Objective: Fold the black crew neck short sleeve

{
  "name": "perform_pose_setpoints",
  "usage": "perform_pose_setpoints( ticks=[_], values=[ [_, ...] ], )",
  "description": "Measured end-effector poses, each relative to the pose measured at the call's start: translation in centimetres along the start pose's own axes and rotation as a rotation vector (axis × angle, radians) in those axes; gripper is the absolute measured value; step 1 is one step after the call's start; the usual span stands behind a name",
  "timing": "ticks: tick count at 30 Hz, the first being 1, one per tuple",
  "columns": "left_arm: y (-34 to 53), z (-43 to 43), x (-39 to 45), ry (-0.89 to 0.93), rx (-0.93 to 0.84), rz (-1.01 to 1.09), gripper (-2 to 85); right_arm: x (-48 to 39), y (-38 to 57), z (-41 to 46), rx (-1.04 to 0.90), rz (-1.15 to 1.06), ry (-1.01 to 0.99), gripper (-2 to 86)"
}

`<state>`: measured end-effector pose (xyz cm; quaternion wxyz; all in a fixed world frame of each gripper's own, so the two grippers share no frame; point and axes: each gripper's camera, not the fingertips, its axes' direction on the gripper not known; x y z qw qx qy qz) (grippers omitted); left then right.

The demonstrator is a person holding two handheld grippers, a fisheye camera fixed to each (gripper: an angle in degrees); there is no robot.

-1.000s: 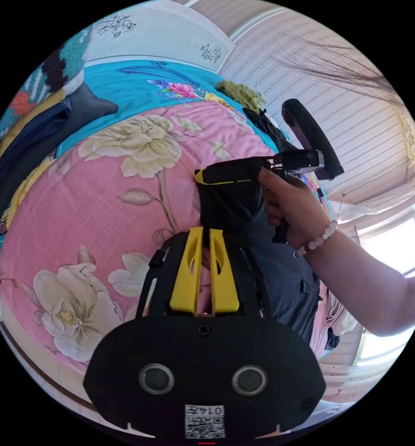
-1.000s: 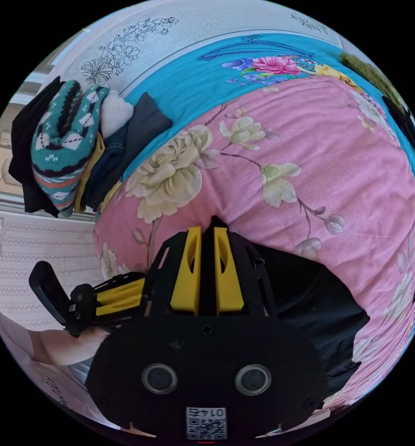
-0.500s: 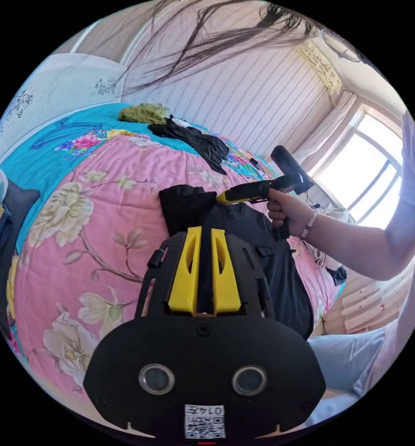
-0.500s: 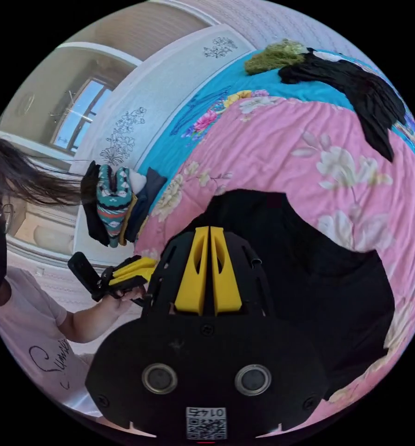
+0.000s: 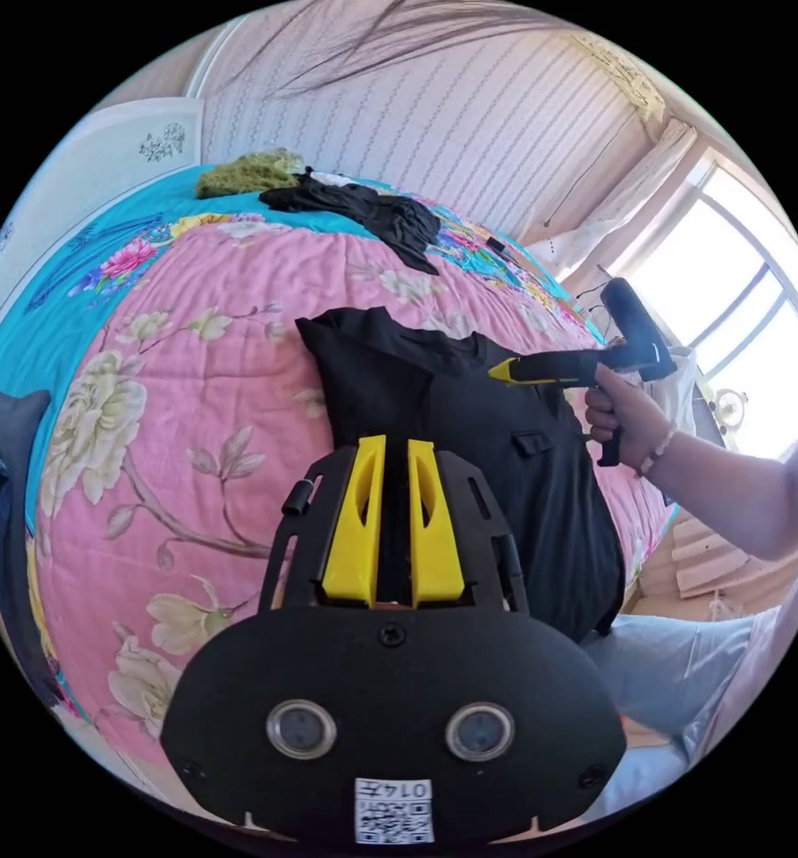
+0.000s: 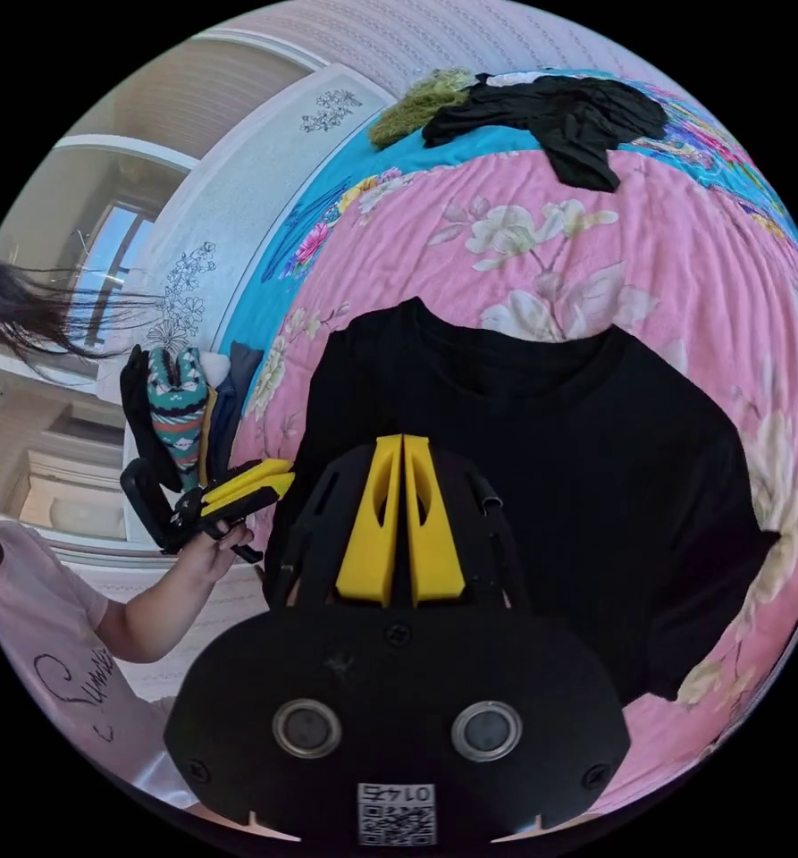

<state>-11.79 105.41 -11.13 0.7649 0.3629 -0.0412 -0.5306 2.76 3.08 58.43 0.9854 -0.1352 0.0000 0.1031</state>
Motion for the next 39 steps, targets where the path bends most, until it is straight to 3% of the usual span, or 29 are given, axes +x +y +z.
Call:
perform_pose_setpoints(
  ticks=[8,16,22,24,27,33,39],
  values=[
    [-8.2,6.6,8.7,0.144,-0.092,0.293,4.1,8.1,14.0,-13.5,0.19,0.368,0.311,6.9],
    [-17.8,19.4,23.1,0.303,-0.237,0.493,4.5,15.0,22.4,-19.9,0.289,0.56,0.171,8.5],
    [-19.5,28.2,29.5,0.196,-0.381,0.63,4.9,17.3,23.8,-21.5,0.294,0.535,0.037,3.3],
    [-19.4,30.1,29.6,0.165,-0.457,0.653,2.6,17.6,24.4,-22.3,0.315,0.523,0.012,2.4],
    [-20.3,28.8,28.6,0.219,-0.401,0.626,-0.5,18.0,25.4,-23.6,0.33,0.512,-0.032,1.5],
    [-20.3,19.7,22.9,0.291,-0.177,0.502,-0.8,14.3,26.0,-27.4,0.383,0.33,0.003,1.0],
    [-15.6,16.5,15.5,0.215,-0.189,0.301,2.6,9.3,25.2,-26.3,0.212,0.114,0.121,0.9]
  ],
)
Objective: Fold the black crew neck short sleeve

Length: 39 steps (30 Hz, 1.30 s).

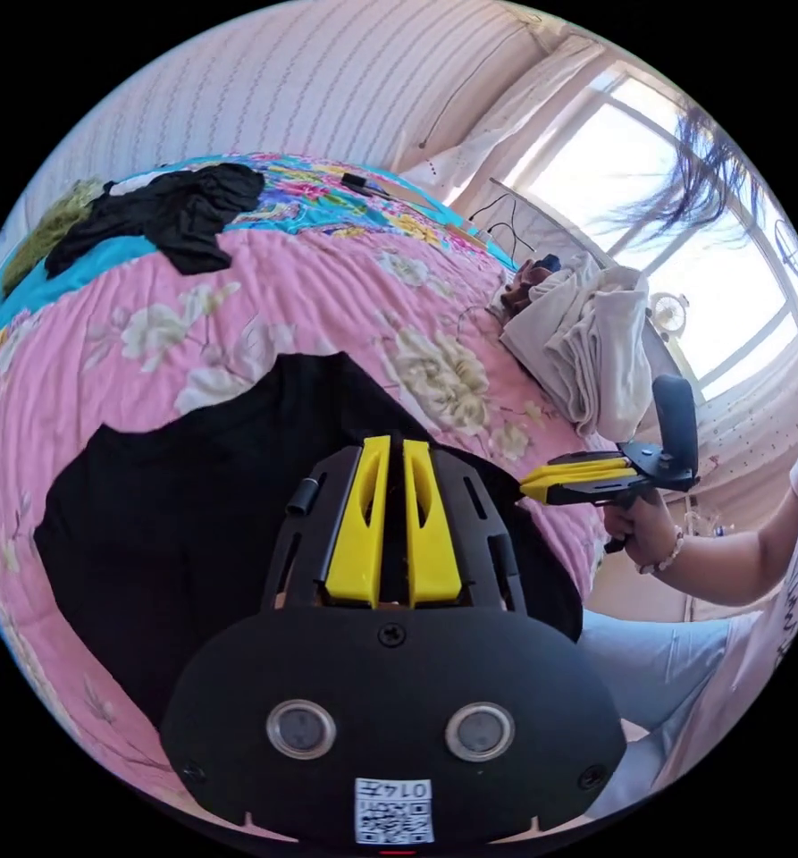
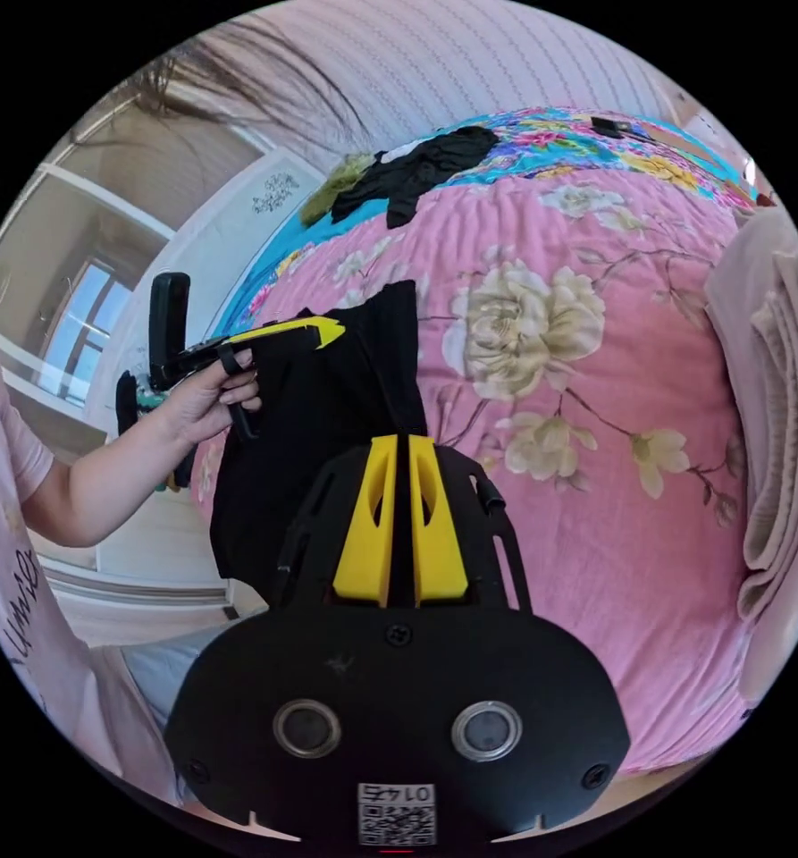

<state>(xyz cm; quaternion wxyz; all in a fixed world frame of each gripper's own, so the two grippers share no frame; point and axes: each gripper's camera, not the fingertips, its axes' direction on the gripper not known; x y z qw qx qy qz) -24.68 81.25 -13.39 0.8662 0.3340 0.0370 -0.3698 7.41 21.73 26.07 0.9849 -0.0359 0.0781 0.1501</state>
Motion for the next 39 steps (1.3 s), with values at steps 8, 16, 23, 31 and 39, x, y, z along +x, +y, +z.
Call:
perform_pose_setpoints(
  ticks=[8,16,23,31,39],
  values=[
    [4.7,-3.4,-4.2,0.002,-0.029,-0.158,5.7,-3.1,1.3,2.1,-0.252,-0.095,-0.068,1.4],
    [7.1,-12.5,-11.0,-0.299,0.144,-0.353,5.8,-4.1,-5.4,0.7,-0.133,-0.098,0.064,9.6],
    [8.6,-14.3,-19.6,-0.348,0.131,-0.547,9.6,-3.9,-11.8,6.8,-0.199,-0.095,0.216,10.1],
    [7.8,-13.1,-22.5,-0.21,0.041,-0.498,0.6,-0.3,-12.4,3.0,-0.122,0.006,0.038,0.6],
    [4.4,-19.1,-20.6,-0.2,0.211,-0.398,-1.0,0.0,-14.5,-0.7,-0.006,0.021,-0.08,0.2]
  ],
)
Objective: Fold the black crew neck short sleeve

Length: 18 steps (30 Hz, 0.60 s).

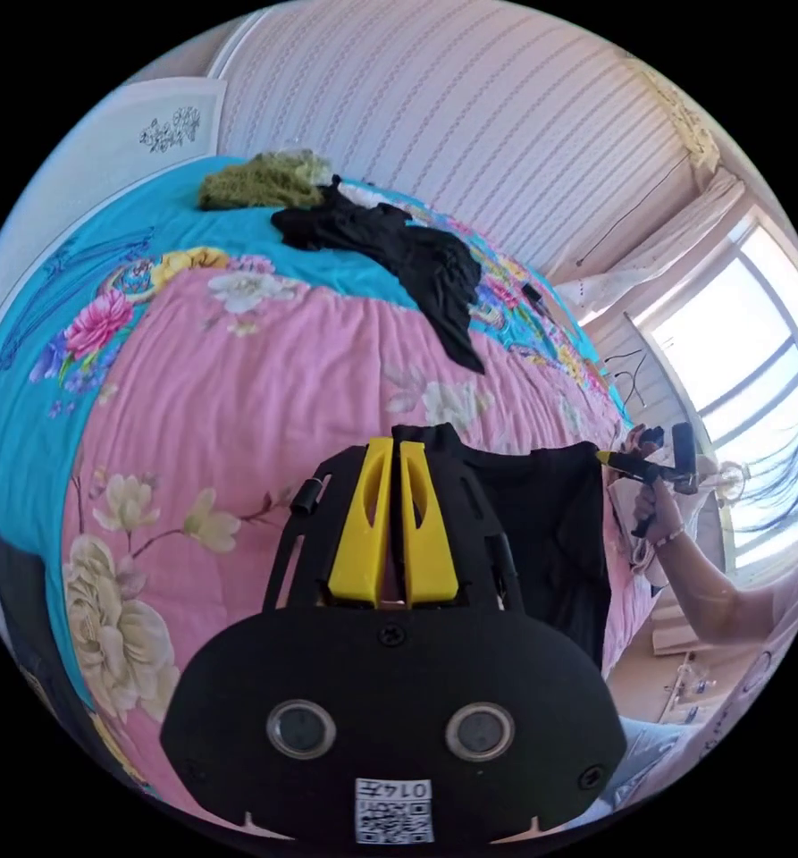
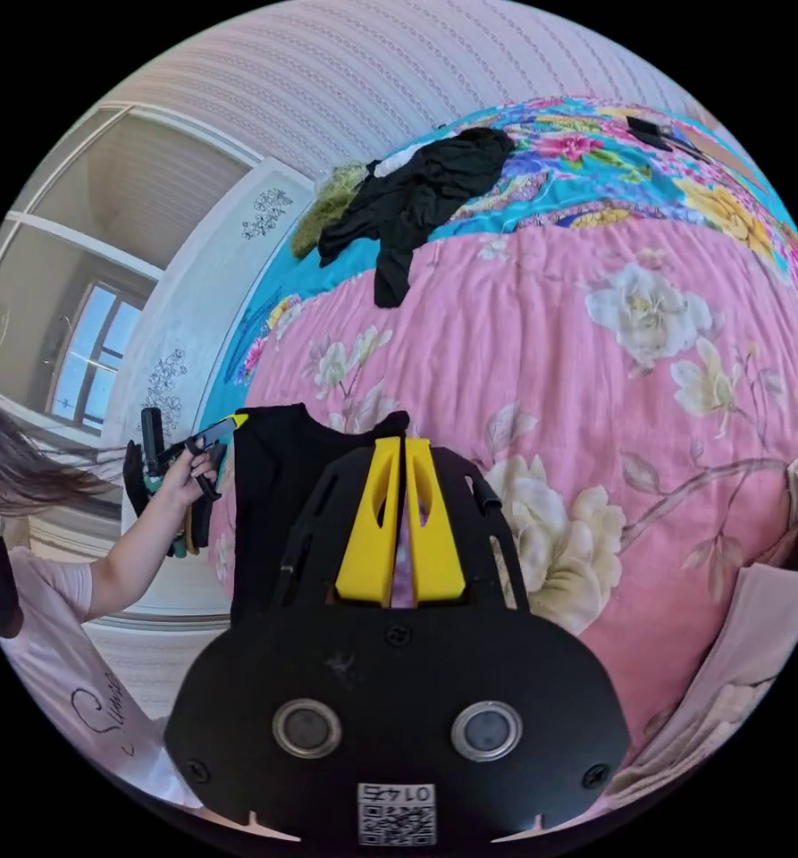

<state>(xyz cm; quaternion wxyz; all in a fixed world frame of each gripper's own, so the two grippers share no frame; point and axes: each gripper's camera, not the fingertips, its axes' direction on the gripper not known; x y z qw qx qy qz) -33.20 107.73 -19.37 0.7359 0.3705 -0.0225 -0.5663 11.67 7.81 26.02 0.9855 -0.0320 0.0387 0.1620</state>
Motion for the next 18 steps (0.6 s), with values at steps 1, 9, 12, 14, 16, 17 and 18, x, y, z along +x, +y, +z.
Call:
perform_pose_setpoints(
  ticks=[1,9,12,14,16,17,18],
  values=[
    [-0.5,-1.6,0.7,0.028,0.062,0.022,-1.0,-0.5,-0.4,-1.3,0.046,-0.019,-0.011,0.2],
    [7.9,-8.7,2.9,0.144,0.04,0.134,-1.0,-3.8,5.0,-5.9,0.031,-0.179,-0.135,0.3],
    [15.2,-9.8,3.0,0.146,-0.068,0.083,-1.0,-4.1,11.0,-4.8,-0.101,-0.135,-0.131,0.3],
    [20.6,-10.0,3.0,0.128,-0.159,0.02,-1.0,-4.0,14.8,-3.5,-0.185,-0.081,-0.129,0.4],
    [24.0,-9.6,2.9,0.136,-0.221,-0.033,-1.0,-3.5,19.3,-1.2,-0.282,0.009,-0.14,0.4],
    [25.8,-9.2,3.0,0.108,-0.253,-0.032,-1.0,-3.4,20.3,-0.5,-0.307,0.026,-0.14,0.4],
    [26.6,-9.0,3.1,0.098,-0.27,-0.025,-0.9,-3.2,22.1,0.9,-0.352,0.047,-0.109,0.4]
  ],
)
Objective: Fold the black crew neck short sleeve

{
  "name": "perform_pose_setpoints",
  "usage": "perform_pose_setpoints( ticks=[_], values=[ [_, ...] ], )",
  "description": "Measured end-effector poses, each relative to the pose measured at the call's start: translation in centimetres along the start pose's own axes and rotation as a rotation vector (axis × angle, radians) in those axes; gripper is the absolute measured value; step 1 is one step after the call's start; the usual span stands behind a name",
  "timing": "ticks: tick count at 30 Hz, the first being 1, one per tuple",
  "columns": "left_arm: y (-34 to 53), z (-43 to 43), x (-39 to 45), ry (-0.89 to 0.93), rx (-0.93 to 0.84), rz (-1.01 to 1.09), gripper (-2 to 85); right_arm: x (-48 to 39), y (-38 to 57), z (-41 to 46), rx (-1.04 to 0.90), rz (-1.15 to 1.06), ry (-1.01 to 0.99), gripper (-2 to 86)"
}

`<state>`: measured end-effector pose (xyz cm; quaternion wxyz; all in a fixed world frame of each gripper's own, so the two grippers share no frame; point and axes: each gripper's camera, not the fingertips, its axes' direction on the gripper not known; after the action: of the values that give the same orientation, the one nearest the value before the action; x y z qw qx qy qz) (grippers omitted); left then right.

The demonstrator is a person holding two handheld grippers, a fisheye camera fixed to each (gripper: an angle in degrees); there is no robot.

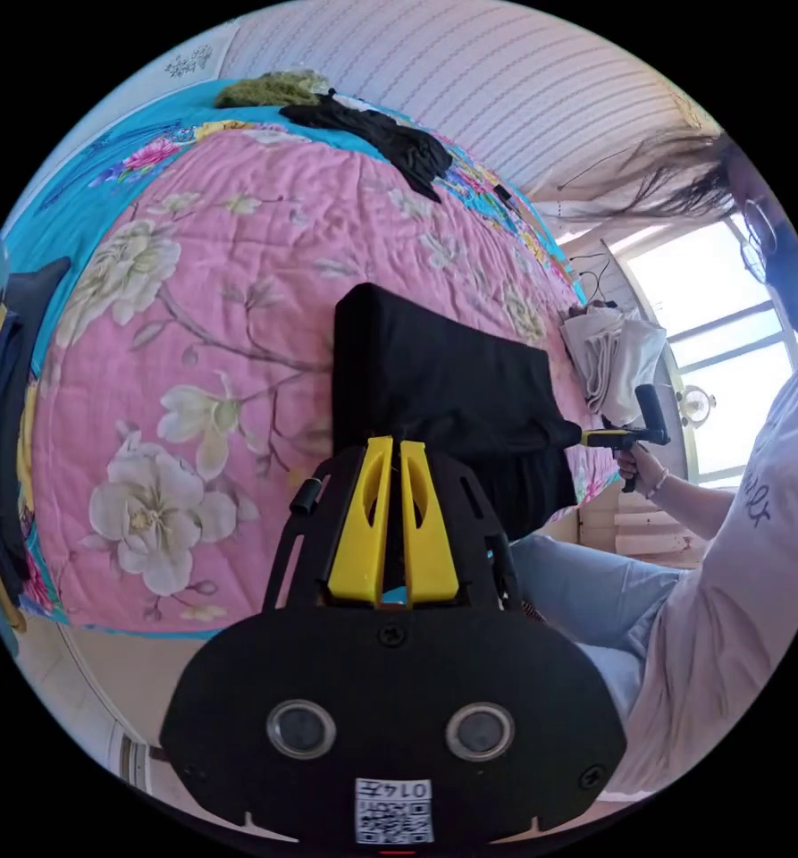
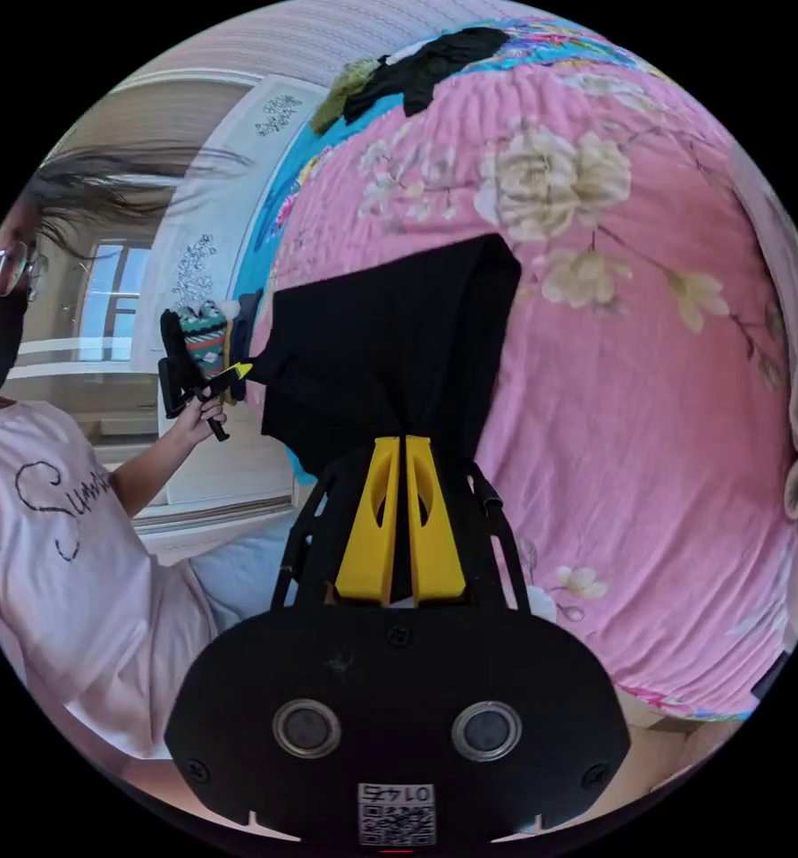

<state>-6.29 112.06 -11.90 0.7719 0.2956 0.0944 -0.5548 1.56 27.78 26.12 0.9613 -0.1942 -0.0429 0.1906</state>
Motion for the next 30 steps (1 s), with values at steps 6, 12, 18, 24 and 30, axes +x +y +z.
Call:
perform_pose_setpoints(
  ticks=[6,12,18,24,30],
  values=[
    [3.9,1.6,0.3,-0.024,-0.065,0.018,-0.1,-0.6,2.6,4.4,-0.094,0.001,0.048,0.3],
    [6.3,1.9,1.6,-0.131,-0.181,0.041,0.5,-1.0,3.4,5.9,-0.191,0.01,0.178,-0.1],
    [4.8,3.2,9.0,-0.158,-0.046,0.206,-0.9,-5.9,-0.5,6.4,-0.077,-0.187,0.228,-0.4],
    [7.8,11.1,11.0,-0.024,-0.225,0.156,-1.0,-6.7,-2.4,13.8,-0.198,-0.219,0.112,-0.4],
    [14.8,11.5,15.0,-0.109,-0.418,0.253,-1.0,-8.4,2.7,16.1,-0.481,-0.262,0.116,-0.4]
  ],
)
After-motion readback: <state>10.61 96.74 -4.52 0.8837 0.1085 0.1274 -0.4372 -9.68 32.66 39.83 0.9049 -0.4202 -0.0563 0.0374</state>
